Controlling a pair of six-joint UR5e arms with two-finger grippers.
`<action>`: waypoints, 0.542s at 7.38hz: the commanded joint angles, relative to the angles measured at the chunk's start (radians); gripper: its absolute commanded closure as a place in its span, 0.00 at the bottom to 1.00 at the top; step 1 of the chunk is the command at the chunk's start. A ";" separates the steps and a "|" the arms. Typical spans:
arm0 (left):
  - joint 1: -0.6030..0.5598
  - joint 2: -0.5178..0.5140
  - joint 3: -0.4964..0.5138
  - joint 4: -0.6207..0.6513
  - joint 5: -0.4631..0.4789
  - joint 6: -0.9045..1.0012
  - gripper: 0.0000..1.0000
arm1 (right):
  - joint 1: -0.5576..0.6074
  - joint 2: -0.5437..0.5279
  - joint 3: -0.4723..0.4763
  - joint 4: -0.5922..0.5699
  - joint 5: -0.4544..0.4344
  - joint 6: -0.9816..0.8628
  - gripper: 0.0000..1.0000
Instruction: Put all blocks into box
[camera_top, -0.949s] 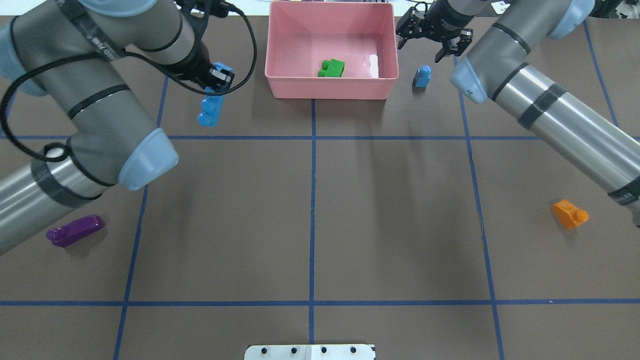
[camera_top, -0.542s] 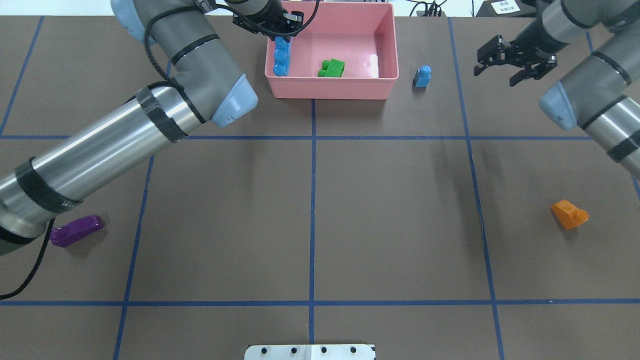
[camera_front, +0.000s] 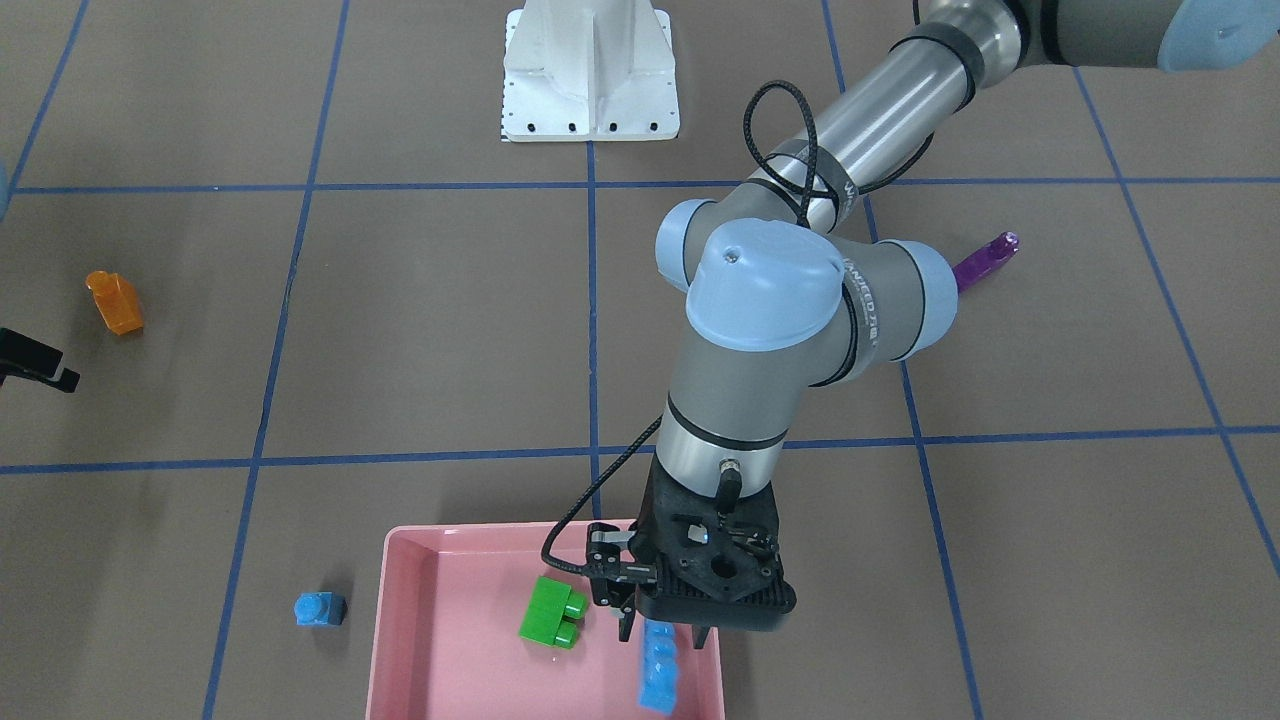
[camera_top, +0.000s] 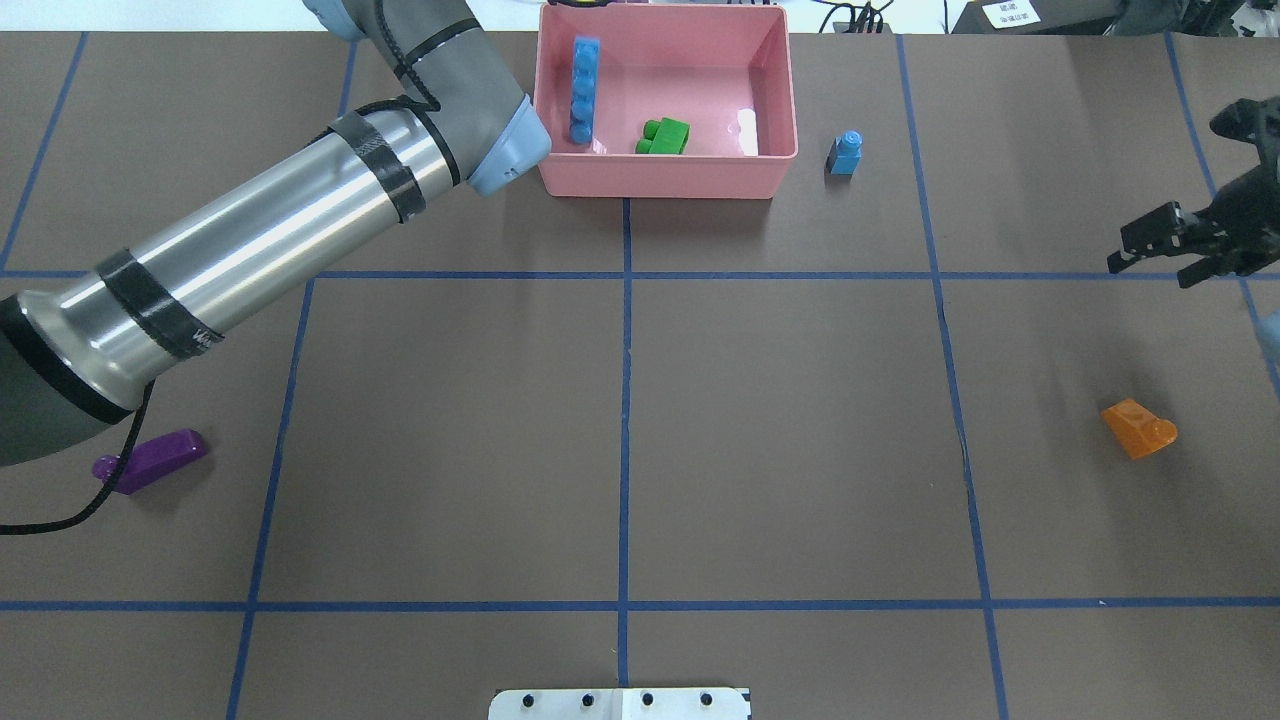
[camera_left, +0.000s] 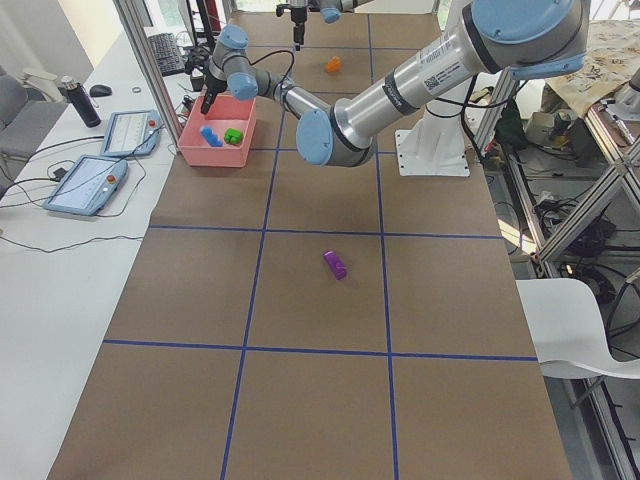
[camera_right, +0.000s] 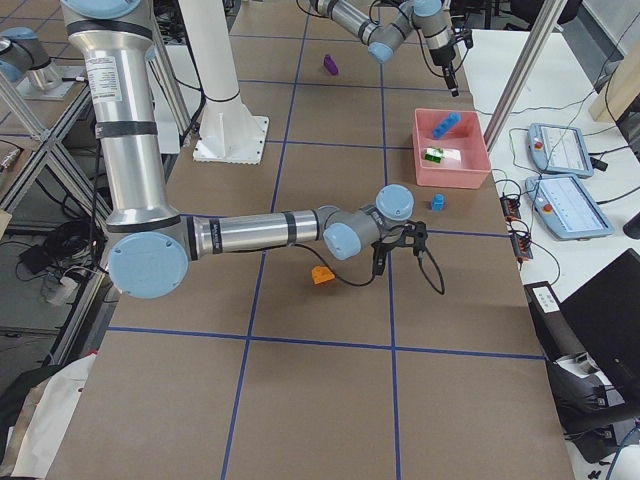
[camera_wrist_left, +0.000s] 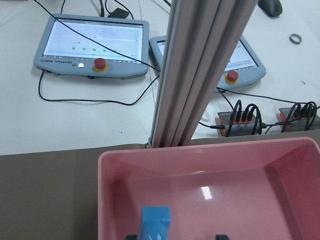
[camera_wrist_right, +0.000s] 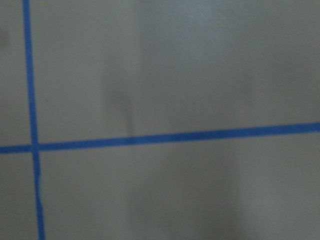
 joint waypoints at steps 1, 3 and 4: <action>0.000 -0.006 0.009 -0.012 0.006 -0.002 0.00 | -0.089 -0.131 0.084 0.000 -0.001 -0.095 0.00; 0.001 -0.006 0.008 -0.011 0.006 -0.002 0.00 | -0.256 -0.124 0.092 0.002 -0.046 -0.117 0.00; 0.001 -0.005 0.008 -0.011 0.006 -0.002 0.00 | -0.267 -0.138 0.095 0.000 -0.092 -0.197 0.00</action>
